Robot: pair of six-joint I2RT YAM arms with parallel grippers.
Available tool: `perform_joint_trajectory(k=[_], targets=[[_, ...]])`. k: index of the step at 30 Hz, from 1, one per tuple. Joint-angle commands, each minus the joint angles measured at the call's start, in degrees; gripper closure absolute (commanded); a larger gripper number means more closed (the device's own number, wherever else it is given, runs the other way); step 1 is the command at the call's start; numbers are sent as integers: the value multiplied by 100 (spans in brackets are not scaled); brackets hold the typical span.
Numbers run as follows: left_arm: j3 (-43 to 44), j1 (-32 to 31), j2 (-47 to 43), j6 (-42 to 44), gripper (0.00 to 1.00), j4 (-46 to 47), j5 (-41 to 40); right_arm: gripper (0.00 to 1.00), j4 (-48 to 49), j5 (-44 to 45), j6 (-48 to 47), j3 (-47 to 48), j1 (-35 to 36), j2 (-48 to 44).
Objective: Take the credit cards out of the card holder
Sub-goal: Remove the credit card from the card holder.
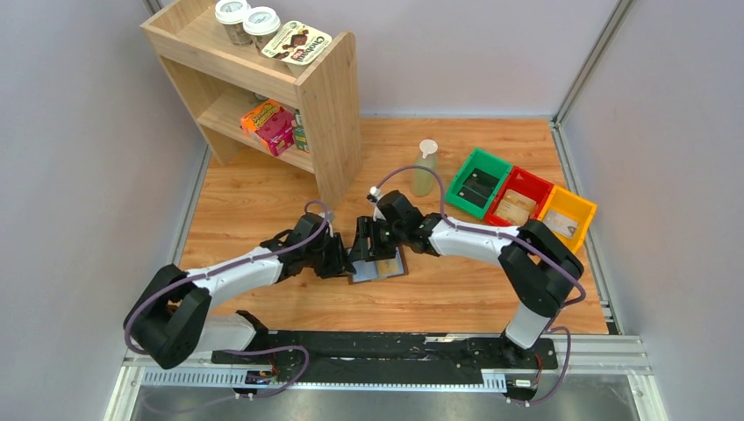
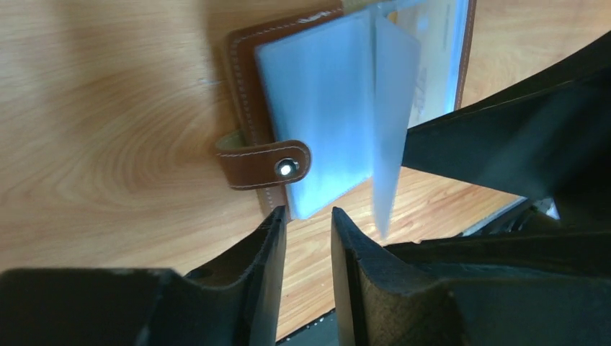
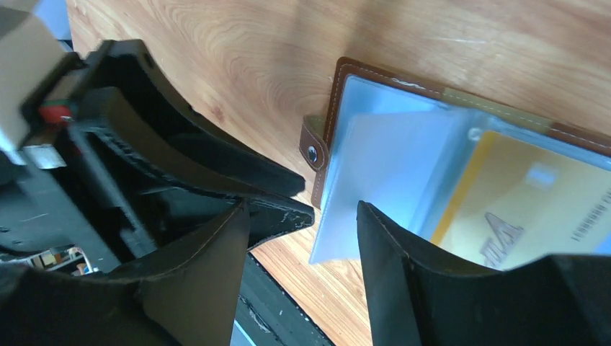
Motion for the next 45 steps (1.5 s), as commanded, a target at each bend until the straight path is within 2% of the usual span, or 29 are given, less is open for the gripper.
perform_joint_trajectory(k=[1,6,11,18,25,31,39,45], targets=[[-276,-23,-764,-438,61,-15,-371,41,355,-130,141,257,57,392],[-654,-23,-1530,-834,58,-331,-819,40,443,-262,221,284,75,744],[-813,-23,-2294,-843,56,-525,-925,38,216,-209,80,442,57,753],[-462,-23,-2489,-694,52,-507,-803,37,-347,115,-306,749,13,192],[-75,-23,-1953,-729,52,-86,-408,41,-954,705,-658,487,-364,-485],[258,-23,-1145,-817,51,538,-82,57,-910,749,-702,-102,-795,-776],[672,-23,348,-747,48,1163,235,69,-585,512,-746,-498,-1077,-539],[751,-23,1034,-913,48,1558,358,75,-392,318,-737,-569,-1121,-293]])
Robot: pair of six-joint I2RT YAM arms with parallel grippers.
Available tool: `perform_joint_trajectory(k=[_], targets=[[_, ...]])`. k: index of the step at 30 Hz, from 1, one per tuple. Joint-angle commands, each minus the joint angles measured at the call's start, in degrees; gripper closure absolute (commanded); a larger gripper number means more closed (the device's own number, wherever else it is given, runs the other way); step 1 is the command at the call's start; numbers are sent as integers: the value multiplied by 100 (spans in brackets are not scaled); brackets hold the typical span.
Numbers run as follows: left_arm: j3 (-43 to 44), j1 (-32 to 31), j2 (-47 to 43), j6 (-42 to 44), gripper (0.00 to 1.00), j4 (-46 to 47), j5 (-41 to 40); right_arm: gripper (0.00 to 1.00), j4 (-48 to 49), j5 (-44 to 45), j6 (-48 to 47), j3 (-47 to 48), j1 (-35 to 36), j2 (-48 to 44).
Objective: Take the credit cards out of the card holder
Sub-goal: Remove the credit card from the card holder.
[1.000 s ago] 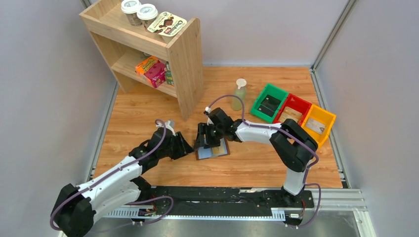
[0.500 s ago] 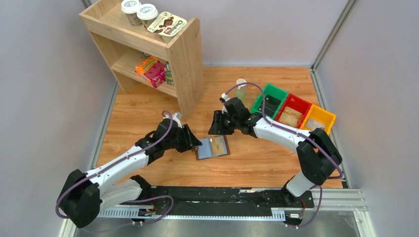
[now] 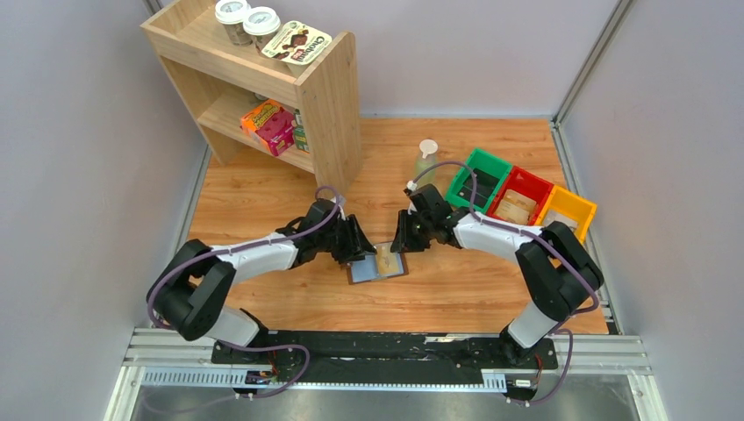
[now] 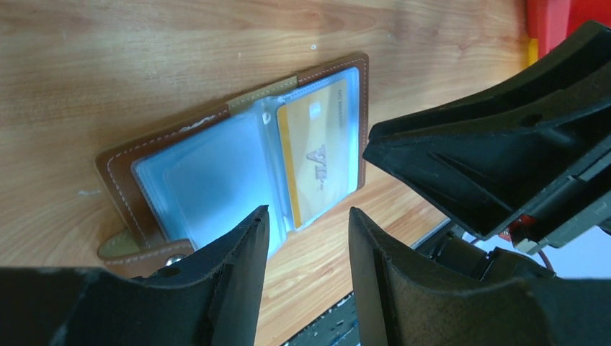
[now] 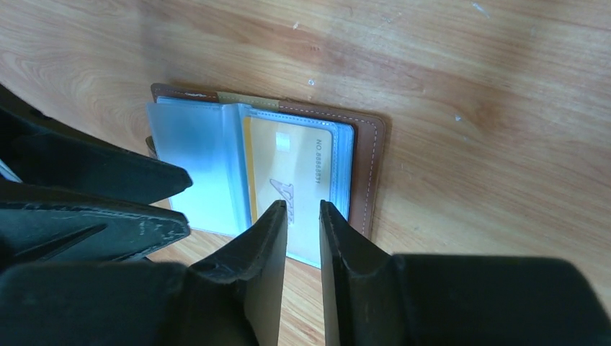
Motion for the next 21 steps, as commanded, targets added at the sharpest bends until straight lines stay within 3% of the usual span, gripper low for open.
perform_joint_trajectory(k=[1,21], targets=[[185,-21,338,-153,48,601,216,75,365,-193,-95,-48,-39,199],[10,-29,1042,-478,48,1348,576,78,488,-466,55,-374,-170,577]])
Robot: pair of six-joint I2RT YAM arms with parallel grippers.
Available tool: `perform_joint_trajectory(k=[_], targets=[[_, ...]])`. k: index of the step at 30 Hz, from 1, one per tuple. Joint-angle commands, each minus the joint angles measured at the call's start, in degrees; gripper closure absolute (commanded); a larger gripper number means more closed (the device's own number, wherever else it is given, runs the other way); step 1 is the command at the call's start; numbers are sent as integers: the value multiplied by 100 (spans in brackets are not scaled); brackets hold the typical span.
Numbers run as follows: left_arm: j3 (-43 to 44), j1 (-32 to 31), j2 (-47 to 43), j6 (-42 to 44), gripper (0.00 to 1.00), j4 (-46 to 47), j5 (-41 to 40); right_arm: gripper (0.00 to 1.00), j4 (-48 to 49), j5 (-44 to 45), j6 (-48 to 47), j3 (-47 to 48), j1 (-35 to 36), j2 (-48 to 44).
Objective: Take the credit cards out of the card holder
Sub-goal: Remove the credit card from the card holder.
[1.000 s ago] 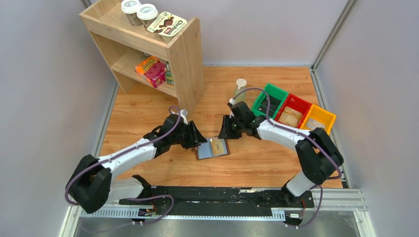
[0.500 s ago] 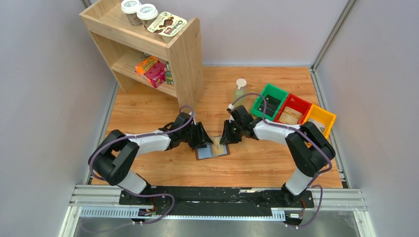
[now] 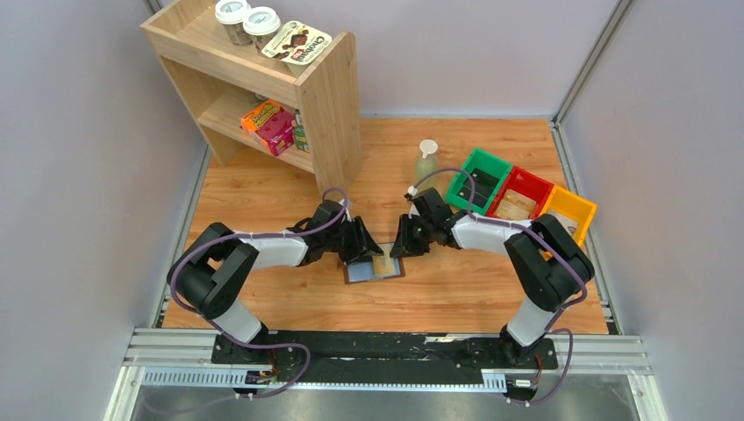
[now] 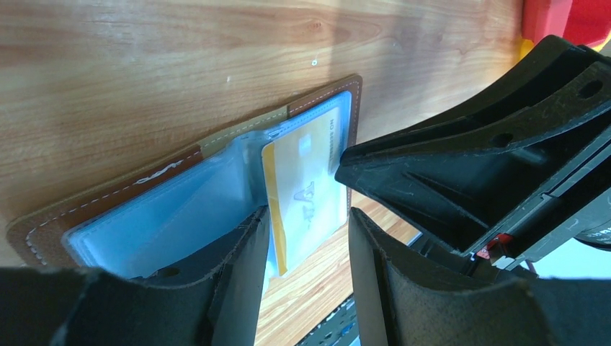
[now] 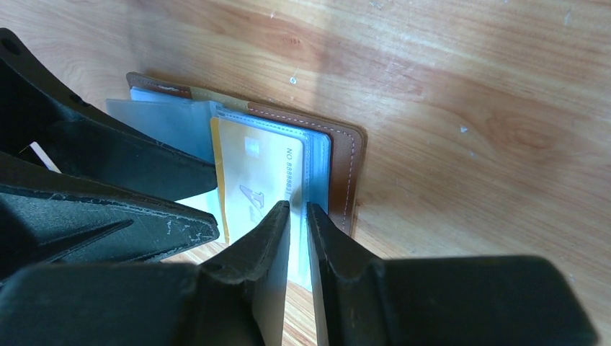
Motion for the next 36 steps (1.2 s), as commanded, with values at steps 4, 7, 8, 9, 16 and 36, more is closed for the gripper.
perform_joint_trajectory(k=[4,7,8,9,16,36], targets=[[-139,-27,-12,-420,48,987,269,78,70,41,28,-206,-9,151],[-289,-27,-135,-578,52,1322,269,78,88,32,46,-223,-9,178],[-315,-27,-213,-666,53,1444,251,78,97,32,46,-232,-9,186],[-368,-27,-258,-719,54,1498,216,78,106,32,55,-241,-9,187],[-650,-27,-487,-1194,63,2262,93,78,141,32,81,-276,-17,222],[-474,-256,146,-896,62,2132,137,79,185,-3,116,-258,0,248]])
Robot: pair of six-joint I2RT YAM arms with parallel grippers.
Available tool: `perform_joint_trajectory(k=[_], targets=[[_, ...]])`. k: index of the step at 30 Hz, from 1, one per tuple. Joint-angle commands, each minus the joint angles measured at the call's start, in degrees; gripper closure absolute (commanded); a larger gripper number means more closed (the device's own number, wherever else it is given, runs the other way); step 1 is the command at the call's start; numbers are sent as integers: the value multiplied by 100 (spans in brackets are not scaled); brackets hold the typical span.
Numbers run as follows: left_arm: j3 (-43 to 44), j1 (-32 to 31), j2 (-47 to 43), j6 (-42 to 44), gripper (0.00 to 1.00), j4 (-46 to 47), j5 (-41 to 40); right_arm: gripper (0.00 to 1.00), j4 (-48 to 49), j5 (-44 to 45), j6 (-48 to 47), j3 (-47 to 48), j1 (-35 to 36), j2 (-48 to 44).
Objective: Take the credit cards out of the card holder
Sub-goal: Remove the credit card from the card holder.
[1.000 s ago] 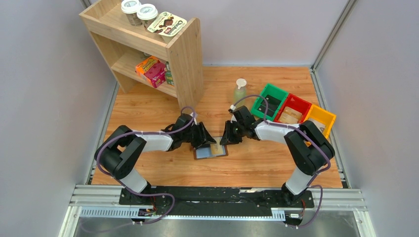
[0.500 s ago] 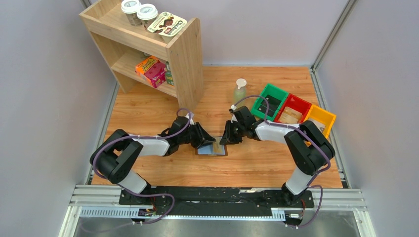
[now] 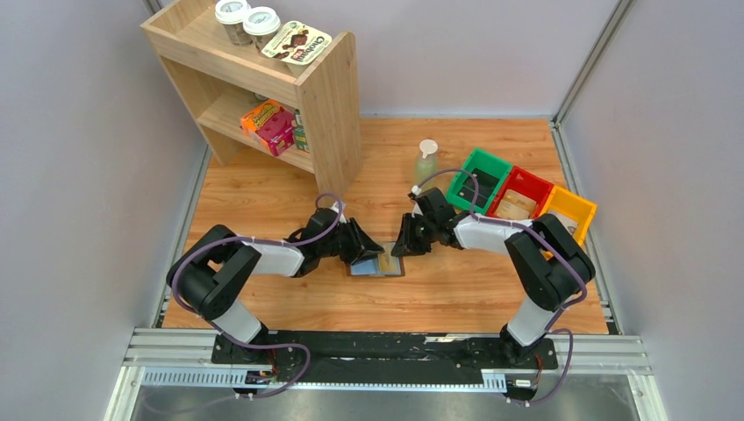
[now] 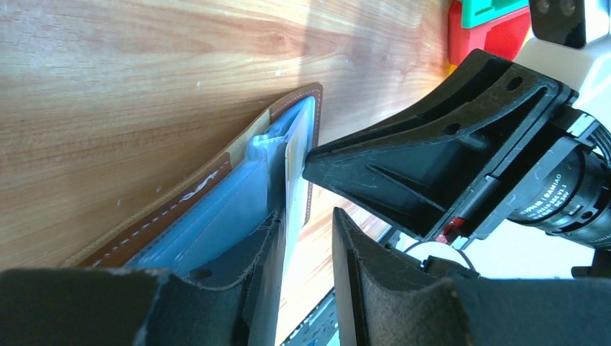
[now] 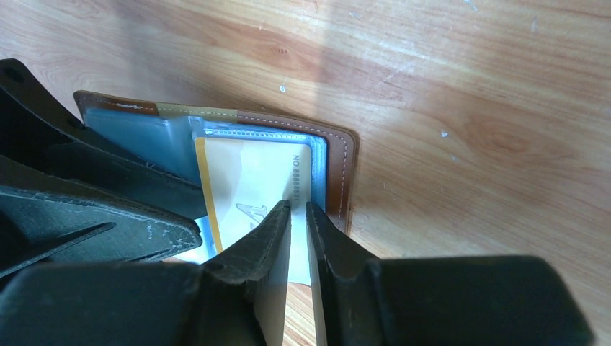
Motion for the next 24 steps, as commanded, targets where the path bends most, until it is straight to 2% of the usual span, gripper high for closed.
perform_joint_trajectory(k=[1,10,16,24], targets=[[243,-223,183,101,62,387,124,79,-88,126,-32,-125,94,246],[401,-284,333,277,62,237,133,79,-53,117,-6,-116,94,281],[270,-284,-36,339,71,185,-8,79,-132,275,3,-134,94,298],[76,-284,-432,216,73,387,-96,80,-273,407,38,-125,85,457]])
